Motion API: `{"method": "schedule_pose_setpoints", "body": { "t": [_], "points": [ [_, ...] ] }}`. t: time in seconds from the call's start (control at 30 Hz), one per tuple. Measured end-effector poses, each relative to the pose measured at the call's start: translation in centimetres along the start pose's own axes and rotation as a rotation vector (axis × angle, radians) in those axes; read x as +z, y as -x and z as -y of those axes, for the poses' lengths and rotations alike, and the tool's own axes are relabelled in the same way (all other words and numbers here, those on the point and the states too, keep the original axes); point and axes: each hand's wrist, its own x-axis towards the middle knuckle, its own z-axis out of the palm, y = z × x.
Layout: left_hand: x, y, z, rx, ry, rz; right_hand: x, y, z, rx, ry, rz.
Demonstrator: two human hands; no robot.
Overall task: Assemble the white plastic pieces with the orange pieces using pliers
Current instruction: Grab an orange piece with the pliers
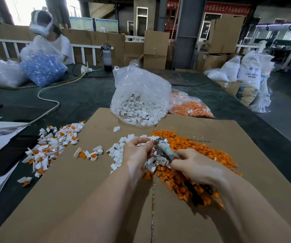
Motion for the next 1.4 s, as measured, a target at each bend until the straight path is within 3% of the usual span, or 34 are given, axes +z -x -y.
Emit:
{"method": "schedule_pose_setpoints", "body": {
  "t": [0.2, 0.43, 0.6, 0.67, 0.83, 0.97, 1.03, 1.27, 1.4],
  "points": [
    [0.0, 0.1, 0.5, 0.008, 0.014, -0.005, 0.7, -0.4, -0.5, -0.059, 0.093, -0.112],
    [-0.6, 0.3, 1.7, -0.003, 0.047, 0.029, 1.5, -0.9, -2.9, -0.048, 0.01, -0.273],
    [-1.6, 2.1, 3.7, 0.175, -0.385, 0.12, 1.6, -2.1, -5.9, 0.089, 0.338, -0.583],
    [-1.7, 2.5, 4.2, 0.262, -0.517, 0.13, 1.7, -2.5, -6.8, 0.104, 0.488, -0.62],
    [-1.7, 2.5, 4.7, 0.298, -0.558, 0.123, 2.5, -2.3, -7.2, 0.116, 0.802, -0.648],
    [-1.7, 2.3, 5.0, 0.257, -0.455, 0.13, 5.1, -2.1, -5.8, -0.45, 0.504, -0.782],
    [-1.7, 2.3, 5.0, 0.265, -0.465, 0.136, 6.7, -2.0, -5.5, -0.603, 0.396, -0.791],
    [-2.6, 3.0, 5.1, 0.31, -0.51, 0.347, 8.1, -2.0, -5.8, -0.552, 0.208, -0.836],
    [-2.4, 3.2, 5.2, 0.365, -0.572, 0.306, 8.2, -1.8, -5.9, -0.559, 0.183, -0.862]
  ]
}}
